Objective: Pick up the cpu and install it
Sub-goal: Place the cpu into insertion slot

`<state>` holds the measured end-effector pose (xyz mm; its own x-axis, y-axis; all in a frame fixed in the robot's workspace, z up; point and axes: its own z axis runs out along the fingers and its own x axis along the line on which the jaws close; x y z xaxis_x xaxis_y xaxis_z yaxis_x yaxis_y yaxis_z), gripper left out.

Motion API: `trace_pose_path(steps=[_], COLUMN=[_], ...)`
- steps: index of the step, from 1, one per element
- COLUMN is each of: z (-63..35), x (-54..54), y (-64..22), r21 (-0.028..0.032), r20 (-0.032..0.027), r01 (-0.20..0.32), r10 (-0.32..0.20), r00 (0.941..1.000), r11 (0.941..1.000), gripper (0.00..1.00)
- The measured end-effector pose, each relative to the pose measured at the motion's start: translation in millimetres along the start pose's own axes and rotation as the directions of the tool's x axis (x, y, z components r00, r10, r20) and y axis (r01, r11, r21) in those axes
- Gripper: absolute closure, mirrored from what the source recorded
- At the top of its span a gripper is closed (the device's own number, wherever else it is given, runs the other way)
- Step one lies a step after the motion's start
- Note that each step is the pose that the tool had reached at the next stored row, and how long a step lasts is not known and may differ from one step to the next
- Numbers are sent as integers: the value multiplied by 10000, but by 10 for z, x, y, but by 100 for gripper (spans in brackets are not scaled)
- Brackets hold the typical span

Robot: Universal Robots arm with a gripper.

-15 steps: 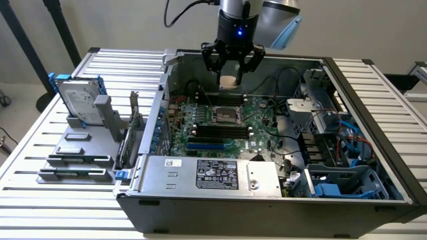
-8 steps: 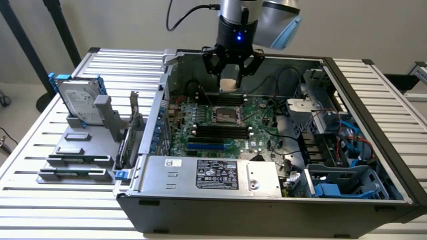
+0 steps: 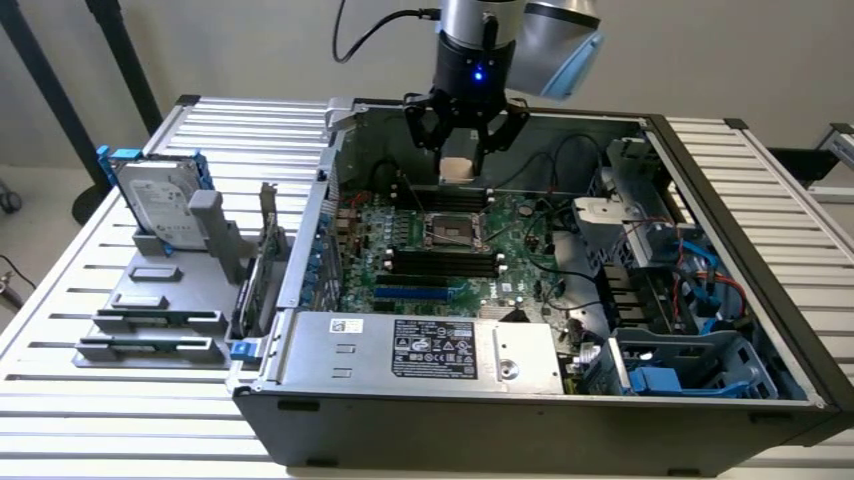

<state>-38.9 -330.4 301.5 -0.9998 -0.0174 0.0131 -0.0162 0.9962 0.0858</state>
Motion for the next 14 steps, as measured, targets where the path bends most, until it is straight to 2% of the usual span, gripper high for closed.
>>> trace_pose_path(steps=[9,14], z=[0,5], x=[1,2], y=[0,-1], r21=[0,-14], r20=[1,72], r01=[-7,-840], r10=[7,840], r00=[10000,9964], r11=[10000,9965], gripper=[45,45])
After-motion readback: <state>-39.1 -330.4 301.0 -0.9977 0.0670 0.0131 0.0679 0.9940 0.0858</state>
